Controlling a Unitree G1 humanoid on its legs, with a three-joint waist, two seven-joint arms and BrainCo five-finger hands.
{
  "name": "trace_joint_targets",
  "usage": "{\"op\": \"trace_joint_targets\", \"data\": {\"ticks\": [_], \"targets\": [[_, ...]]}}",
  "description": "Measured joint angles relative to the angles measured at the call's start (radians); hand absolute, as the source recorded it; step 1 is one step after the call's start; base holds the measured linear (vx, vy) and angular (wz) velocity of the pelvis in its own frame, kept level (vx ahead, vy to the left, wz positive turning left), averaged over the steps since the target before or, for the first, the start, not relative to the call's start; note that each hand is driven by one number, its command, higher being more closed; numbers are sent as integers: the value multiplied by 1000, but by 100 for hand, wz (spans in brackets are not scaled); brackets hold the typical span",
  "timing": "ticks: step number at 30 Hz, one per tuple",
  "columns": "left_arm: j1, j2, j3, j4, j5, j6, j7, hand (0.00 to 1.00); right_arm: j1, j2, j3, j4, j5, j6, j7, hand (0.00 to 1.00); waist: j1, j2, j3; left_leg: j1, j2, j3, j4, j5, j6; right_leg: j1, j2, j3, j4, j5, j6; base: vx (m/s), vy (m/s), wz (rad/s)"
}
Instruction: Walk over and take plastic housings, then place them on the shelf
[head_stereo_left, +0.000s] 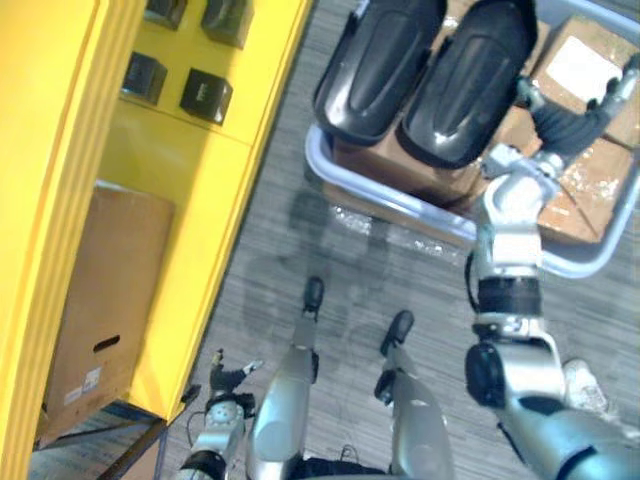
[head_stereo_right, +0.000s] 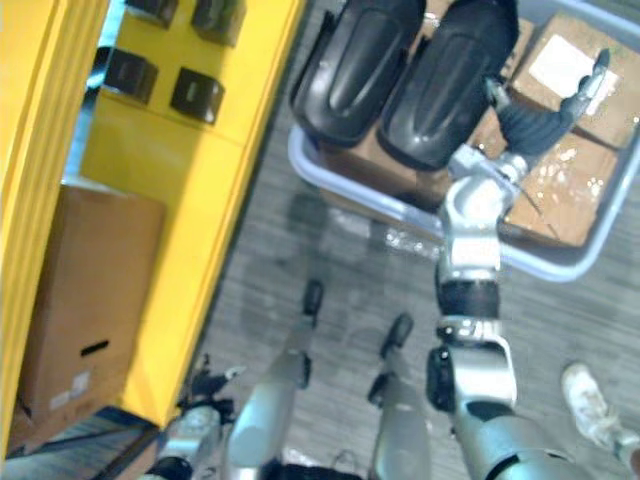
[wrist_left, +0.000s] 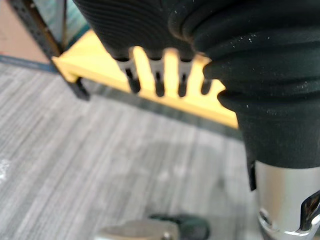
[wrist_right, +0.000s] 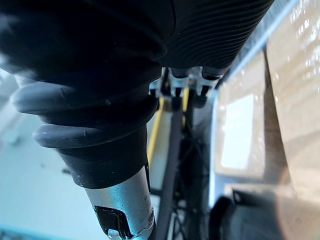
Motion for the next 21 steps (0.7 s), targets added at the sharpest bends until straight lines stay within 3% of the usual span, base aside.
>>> {"op": "trace_joint_targets", "data": {"ticks": [6, 13, 21], "targets": [[0, 1, 1, -1, 0, -1, 0, 0, -1, -4, -2, 21, -7, 0, -6, 0, 0, -2, 1, -3, 1, 0, -1, 0, 0, -4, 0, 1, 0, 0, 0, 0, 0, 0], [0, 0, -1, -6, -2, -2, -1, 0, -87, -76, -3, 313, 103, 15, 20, 0, 5, -3, 1, -16, 0, -2, 0, 2, 2, -14, 1, 1, 1, 6, 2, 0, 0, 0], [-1, 0, -7, -7, -9, -9, -9, 0, -232, -227, 31, 608, 195, 22, 102, 0, 16, -2, 1, -19, 0, -13, 0, 2, 2, -13, 3, -6, 0, 6, 2, 0, -1, 1]]}}
